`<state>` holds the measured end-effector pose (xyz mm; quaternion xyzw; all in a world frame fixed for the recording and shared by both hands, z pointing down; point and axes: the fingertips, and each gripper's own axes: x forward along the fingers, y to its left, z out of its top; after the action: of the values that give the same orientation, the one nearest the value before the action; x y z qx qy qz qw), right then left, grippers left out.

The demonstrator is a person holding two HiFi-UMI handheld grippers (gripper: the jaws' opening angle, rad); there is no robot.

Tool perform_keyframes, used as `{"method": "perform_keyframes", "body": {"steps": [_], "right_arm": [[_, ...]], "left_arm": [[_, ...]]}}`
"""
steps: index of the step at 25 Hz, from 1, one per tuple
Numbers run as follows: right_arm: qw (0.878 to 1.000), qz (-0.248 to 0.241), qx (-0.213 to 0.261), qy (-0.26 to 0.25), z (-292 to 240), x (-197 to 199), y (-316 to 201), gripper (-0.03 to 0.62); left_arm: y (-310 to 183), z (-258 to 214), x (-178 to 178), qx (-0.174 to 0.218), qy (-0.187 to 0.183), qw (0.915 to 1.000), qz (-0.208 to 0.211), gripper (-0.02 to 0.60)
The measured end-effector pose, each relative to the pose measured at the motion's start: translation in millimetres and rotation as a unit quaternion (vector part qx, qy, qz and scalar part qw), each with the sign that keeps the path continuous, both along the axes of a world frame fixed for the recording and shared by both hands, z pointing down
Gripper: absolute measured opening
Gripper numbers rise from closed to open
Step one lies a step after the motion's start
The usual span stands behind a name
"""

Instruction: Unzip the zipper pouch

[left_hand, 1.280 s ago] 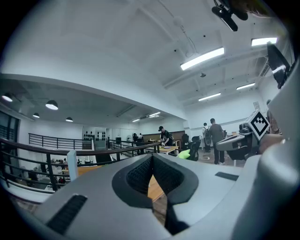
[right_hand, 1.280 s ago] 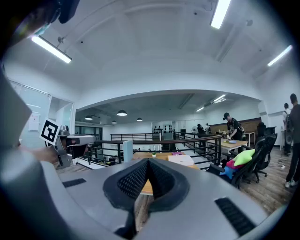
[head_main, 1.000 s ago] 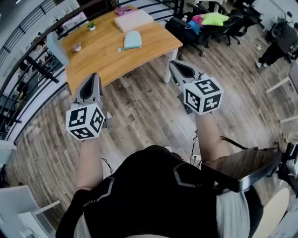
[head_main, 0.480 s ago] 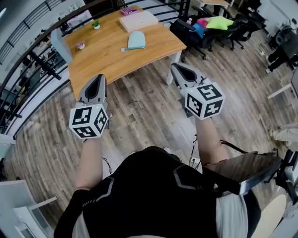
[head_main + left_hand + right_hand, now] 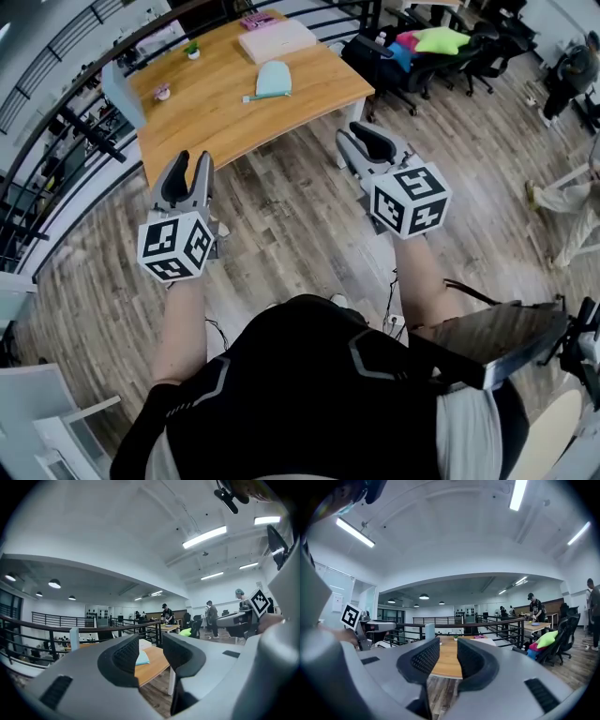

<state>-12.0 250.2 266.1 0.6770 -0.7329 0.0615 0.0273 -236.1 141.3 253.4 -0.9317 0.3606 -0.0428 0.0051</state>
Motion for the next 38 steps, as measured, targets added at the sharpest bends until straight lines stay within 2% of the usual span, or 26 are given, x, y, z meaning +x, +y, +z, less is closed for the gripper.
{"method": "perform_keyframes", "body": {"steps": [3,6,15,21,26,32,38], "right_arm": [[1.0,-0.002,-0.003,-0.004,2.9,5.3,0.7,0.19],[1.0,-0.007,0.0,-0.003,0.6,9.7,1.0,0.198],[1.0,-0.02,0.002,0.004,2.6,23.2,1.5,0.216],[1.0,-0.03,0.006,0.002,4.2,43.8,1.9,0.268],[0.999,-0.039,0.009,0.006,10.1,59.1,-4.7,0.276],[0.999,-0.042,-0.003,0.005,27.1,66.7,-39.8,0.276],[0.999,-0.029,-0.017,0.017,42.1,76.4,-114.5,0.275]], "left_arm": [[4.7,3.5,5.3,0.0,-0.01,0.9999,0.0,0.199],[8.9,3.0,12.0,0.005,-0.018,0.9998,0.002,0.238],[15.6,4.1,28.0,0.014,-0.022,0.9996,-0.008,0.249],[18.1,9.1,45.3,0.015,-0.033,0.9991,-0.023,0.262],[16.8,19.5,61.9,0.007,-0.033,0.9992,-0.023,0.267],[-17.7,40.0,73.6,-0.003,-0.036,0.9993,-0.013,0.267],[-105.8,52.3,94.1,0.0,-0.026,0.9996,0.011,0.267]]}}
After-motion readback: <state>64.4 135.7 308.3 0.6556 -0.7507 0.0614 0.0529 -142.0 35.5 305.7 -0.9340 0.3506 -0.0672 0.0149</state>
